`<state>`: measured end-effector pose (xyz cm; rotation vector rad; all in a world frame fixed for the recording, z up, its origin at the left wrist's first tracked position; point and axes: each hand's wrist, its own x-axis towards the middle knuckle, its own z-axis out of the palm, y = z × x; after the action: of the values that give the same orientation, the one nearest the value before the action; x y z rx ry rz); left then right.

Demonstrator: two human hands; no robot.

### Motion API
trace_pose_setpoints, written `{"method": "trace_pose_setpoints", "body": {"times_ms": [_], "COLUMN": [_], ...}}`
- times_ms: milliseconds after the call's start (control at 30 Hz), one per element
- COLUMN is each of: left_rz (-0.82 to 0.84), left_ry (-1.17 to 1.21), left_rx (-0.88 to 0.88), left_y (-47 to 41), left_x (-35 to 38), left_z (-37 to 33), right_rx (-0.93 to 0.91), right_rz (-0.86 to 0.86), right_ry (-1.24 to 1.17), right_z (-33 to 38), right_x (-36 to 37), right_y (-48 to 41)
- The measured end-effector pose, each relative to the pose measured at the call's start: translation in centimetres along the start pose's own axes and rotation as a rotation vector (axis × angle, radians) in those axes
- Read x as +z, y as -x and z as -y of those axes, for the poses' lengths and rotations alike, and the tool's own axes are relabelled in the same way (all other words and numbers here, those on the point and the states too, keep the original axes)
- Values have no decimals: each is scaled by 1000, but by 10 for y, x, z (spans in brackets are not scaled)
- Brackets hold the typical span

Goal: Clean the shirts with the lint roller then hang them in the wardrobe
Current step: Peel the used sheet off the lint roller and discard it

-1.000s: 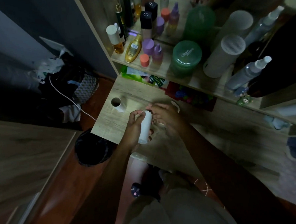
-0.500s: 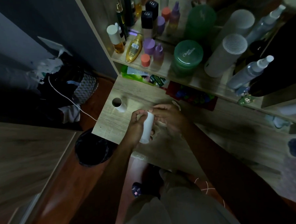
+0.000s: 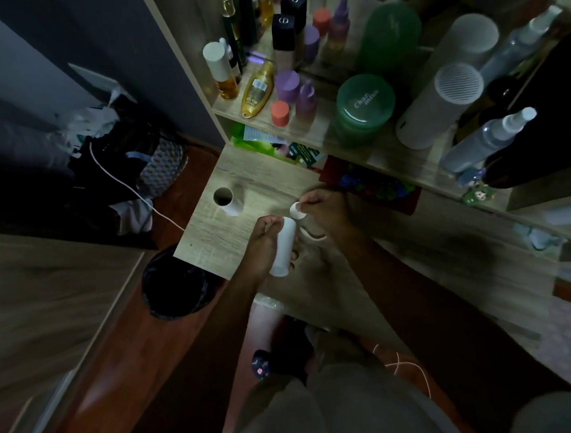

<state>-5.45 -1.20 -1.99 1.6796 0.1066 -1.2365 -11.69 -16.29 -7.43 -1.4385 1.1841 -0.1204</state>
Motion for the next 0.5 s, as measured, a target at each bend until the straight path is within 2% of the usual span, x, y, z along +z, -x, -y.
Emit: {"method": "trace_pose_setpoints", "body": {"times_ms": [133, 233, 333, 400, 433, 500], "left_rz": [-49, -50, -50, -52, -60, -90], "left_ry": [-6, 121, 207, 265, 288, 286], "left_rx": [-5, -48, -45, -32, -33, -18], "left_y": [-5, -2, -2, 0, 1, 1], "left_x": [-4, -8, -12, -11, -10, -11], "left_z": [-3, -6, -5, -8, -10, -12], "right_rx": [-118, -255, -371, -395, -453, -412], "right_rz": [-87, -51, -142, -181, -167, -180], "right_ry": [378, 597, 795, 785, 877, 742], "right_z": [-19, -16, -9, -9, -11, -7], "right_x": [22, 24, 28, 23, 23, 19], "right_y": [-28, -27, -24, -18, -15, 0]}}
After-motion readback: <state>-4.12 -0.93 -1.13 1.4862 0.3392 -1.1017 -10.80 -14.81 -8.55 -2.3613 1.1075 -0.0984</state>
